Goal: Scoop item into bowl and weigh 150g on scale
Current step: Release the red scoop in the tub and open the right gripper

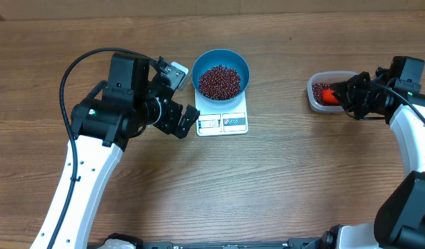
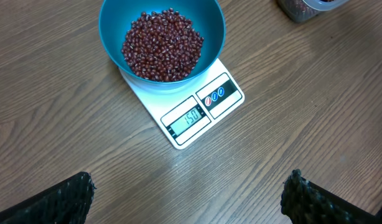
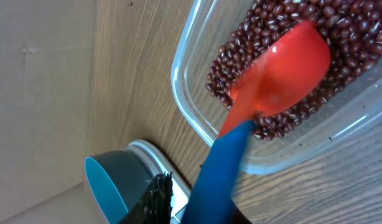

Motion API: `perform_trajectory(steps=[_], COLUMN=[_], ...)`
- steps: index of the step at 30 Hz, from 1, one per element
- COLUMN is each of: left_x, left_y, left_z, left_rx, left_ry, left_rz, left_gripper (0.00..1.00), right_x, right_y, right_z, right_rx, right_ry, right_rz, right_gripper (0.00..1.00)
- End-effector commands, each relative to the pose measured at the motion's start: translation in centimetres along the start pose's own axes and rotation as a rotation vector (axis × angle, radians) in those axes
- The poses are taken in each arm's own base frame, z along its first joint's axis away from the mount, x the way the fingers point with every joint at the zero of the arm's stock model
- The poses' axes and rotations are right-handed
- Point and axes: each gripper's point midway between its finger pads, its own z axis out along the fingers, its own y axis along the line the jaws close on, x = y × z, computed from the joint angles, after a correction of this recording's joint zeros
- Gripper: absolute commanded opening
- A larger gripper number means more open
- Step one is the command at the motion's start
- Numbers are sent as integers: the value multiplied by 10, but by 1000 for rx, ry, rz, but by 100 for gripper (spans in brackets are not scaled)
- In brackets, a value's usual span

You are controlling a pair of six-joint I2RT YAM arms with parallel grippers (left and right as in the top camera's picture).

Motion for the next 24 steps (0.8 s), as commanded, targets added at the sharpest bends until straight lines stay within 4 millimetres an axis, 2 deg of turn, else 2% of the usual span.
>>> perform_trajectory(steps=[1,4,7,8,11,12,18,24], left_x=[-5,-5,-5,-5,-5,-5,-5,-5], left_y=[0,0,0,0,0,0,0,0], left_z=[-1,-1,-1,-1,-1,-1,-1,-1], left_rx=[4,4,4,4,4,4,4,5], left_ry=[-11,-11,-11,-11,-11,-11,-11,-11], left_rz=[17,17,17,17,17,17,17,17], left_gripper=[99,100,100,99,100,100,100,100], right_x=[0,1,5,10,23,25,33,47], right_y=[-3,-5,-8,-5,-3,-5,-10,19], right_z=[2,2,1,-1,-10,-15,-54,-107], right_rx=[1,8,13,-17,-43,-31,73,22], right_ry=[1,8,27,62,131,135,73,-24], right_rz=[34,41,51,32,45,42,-12,-212], right_gripper=[21,28,41,57,85,100,100,100])
